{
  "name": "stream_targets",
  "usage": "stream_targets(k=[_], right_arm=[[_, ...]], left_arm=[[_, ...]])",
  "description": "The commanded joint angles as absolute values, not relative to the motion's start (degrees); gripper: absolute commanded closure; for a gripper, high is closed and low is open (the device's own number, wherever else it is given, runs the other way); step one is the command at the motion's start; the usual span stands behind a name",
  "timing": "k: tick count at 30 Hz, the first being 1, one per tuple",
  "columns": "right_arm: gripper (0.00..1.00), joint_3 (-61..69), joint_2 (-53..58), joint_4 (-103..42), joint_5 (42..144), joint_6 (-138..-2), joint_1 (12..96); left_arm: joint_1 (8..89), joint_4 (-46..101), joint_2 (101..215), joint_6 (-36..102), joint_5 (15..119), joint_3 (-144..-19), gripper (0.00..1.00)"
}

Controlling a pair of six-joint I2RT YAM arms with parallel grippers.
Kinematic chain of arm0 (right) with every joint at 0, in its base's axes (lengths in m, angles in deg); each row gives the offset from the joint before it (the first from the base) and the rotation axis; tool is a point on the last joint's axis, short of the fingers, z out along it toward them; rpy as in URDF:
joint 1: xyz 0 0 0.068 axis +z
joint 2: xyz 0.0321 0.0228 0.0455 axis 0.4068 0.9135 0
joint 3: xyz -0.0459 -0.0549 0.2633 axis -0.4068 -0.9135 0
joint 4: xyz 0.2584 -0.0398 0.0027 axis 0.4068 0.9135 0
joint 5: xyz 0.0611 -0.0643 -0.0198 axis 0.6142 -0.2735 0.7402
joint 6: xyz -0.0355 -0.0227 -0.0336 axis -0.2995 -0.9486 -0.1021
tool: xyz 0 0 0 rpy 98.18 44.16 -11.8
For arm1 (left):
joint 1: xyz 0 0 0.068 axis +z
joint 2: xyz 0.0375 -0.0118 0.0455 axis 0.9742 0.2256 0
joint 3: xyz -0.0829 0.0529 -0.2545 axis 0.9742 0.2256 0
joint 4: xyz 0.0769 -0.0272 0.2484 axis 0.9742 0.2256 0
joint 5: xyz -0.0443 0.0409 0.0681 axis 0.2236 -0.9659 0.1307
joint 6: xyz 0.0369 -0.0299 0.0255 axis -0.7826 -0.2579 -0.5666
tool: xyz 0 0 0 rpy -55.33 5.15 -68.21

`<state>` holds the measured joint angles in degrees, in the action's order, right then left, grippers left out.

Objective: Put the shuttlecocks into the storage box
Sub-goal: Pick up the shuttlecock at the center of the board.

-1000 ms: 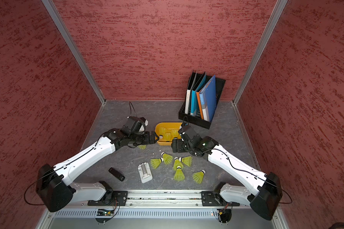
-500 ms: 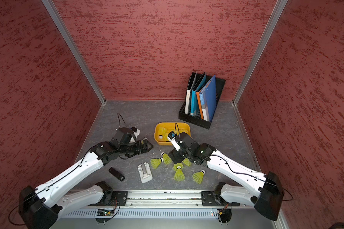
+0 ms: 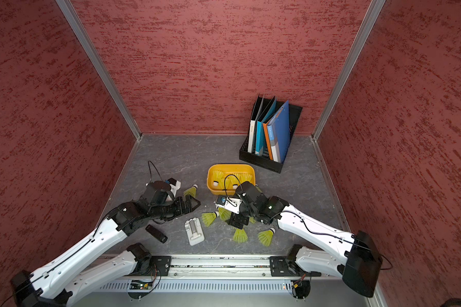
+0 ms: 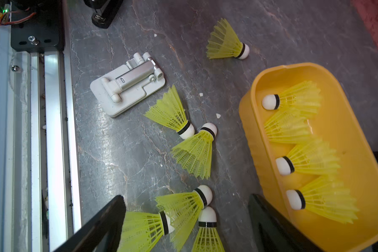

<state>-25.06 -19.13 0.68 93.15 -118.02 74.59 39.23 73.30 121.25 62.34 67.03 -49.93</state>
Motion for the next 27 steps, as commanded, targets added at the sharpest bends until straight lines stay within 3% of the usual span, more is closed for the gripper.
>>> stream_targets(k=[1, 10, 18, 27], right_arm=[[0.02, -23.1, -15.8, -3.6, 95.7, -125.6, 74.9], [0.03, -16.1, -4.6, -2.9, 99.8, -132.6, 74.9], [0.23, -9.8, 4.8, 2.8, 99.6, -134.4, 76.3], [0.37, -8.1, 10.7, 4.0, 93.0, -135.3, 78.4]], left_arm=[[38.0, 75.2, 118.5, 64.8, 66.2, -48.5, 0.00], [32.8, 71.5, 107.8, 64.1, 63.9, -43.1, 0.00], [29.9, 76.3, 101.6, 65.7, 59.7, -40.9, 0.00], [29.6, 77.1, 98.8, 65.0, 58.5, -40.9, 0.00]])
